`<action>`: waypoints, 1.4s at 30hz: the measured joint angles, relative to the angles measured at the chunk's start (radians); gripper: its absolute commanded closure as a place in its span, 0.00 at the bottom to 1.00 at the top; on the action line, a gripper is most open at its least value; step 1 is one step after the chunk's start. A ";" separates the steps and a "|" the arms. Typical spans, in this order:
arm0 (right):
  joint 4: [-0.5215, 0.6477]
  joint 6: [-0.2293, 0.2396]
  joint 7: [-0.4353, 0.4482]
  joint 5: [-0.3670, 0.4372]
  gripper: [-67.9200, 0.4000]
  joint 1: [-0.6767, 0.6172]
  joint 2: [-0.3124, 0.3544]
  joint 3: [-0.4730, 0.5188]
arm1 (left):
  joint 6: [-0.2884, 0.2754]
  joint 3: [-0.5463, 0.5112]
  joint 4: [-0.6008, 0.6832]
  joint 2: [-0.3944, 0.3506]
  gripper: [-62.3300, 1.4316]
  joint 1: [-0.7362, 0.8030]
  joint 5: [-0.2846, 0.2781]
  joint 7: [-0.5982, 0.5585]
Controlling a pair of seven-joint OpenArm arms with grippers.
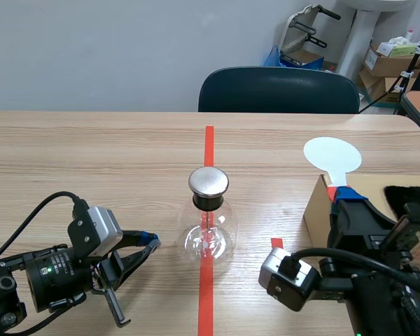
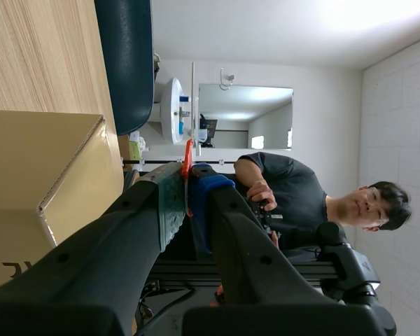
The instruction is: Do the electroscope experiment
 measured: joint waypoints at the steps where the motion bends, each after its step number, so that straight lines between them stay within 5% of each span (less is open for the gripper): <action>1: 0.000 0.000 0.000 0.000 0.98 0.000 0.000 0.000 | 0.000 0.000 0.000 0.000 0.89 0.000 0.000 0.000; 12: 0.000 -0.023 0.000 0.000 0.98 0.000 0.000 0.000 | -0.030 0.000 0.003 -0.012 0.89 0.000 0.000 -0.003; 17: 0.002 -0.023 0.019 0.000 0.98 -0.014 0.000 0.019 | -0.151 0.000 0.084 -0.097 0.61 0.015 0.000 -0.013; 22: 0.034 -0.022 0.069 0.003 0.98 -0.060 0.000 0.087 | -0.175 0.000 0.246 -0.194 0.44 0.069 -0.002 -0.044; 35: 0.030 -0.019 0.470 0.158 0.98 -0.109 -0.109 0.390 | -0.192 0.000 0.655 -0.452 0.38 0.241 -0.125 -0.043; 42: -0.063 -0.019 0.599 0.190 0.98 -0.108 -0.167 0.449 | -0.129 0.000 0.774 -0.546 0.38 0.275 -0.140 -0.044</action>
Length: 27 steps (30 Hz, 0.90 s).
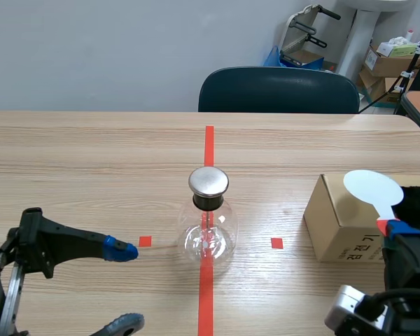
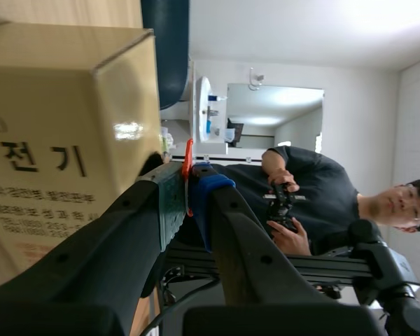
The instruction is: Do the electroscope experiment
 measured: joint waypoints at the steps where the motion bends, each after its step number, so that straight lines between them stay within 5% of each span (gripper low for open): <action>1: -0.009 0.000 0.007 0.003 0.98 0.000 -0.003 0.003 | 0.008 0.000 0.010 -0.011 0.38 0.001 -0.015 0.000; 10: -0.090 0.000 0.037 0.014 0.98 0.037 -0.016 0.011 | 0.139 0.000 0.039 -0.070 0.38 0.004 -0.045 0.000; 27: -0.126 -0.003 0.029 0.014 0.98 0.042 -0.016 0.011 | 0.136 0.000 0.039 -0.131 0.38 0.004 -0.087 -0.057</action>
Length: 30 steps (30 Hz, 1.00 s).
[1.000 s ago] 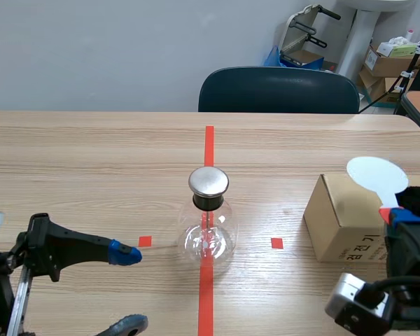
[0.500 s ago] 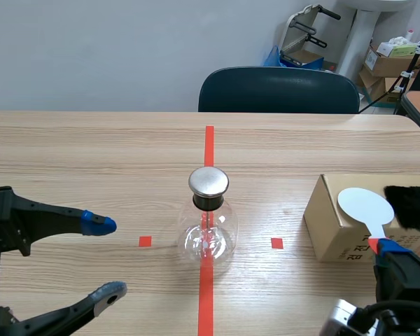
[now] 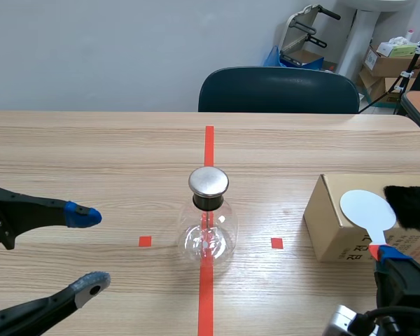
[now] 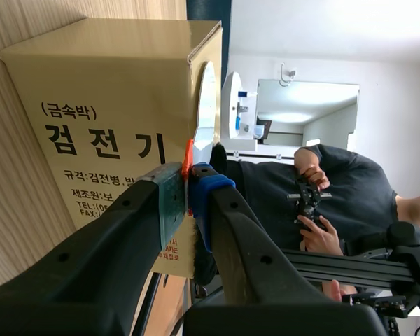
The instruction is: Do the electroscope experiment
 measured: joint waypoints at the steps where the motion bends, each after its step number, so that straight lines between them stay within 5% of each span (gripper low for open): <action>1: 0.000 0.000 -0.002 0.000 0.98 0.000 0.000 0.000 | 0.000 0.000 0.000 0.000 0.38 0.000 0.000 0.000; 3: 0.000 0.000 -0.007 0.000 0.94 0.000 0.000 0.000 | 0.000 0.000 0.000 0.000 0.38 0.000 0.000 0.000; 5: 0.000 0.000 -0.007 0.000 0.79 0.000 0.000 0.000 | -0.004 0.000 0.000 0.000 0.38 0.000 0.000 0.000; 12: 0.000 0.000 -0.004 -0.008 0.00 0.000 0.000 0.000 | -0.004 0.000 0.000 0.000 0.38 0.000 0.001 0.000; 30: 0.000 0.000 -0.004 -0.008 0.00 0.000 0.000 0.000 | -0.004 0.000 0.000 0.000 0.40 0.000 0.001 0.000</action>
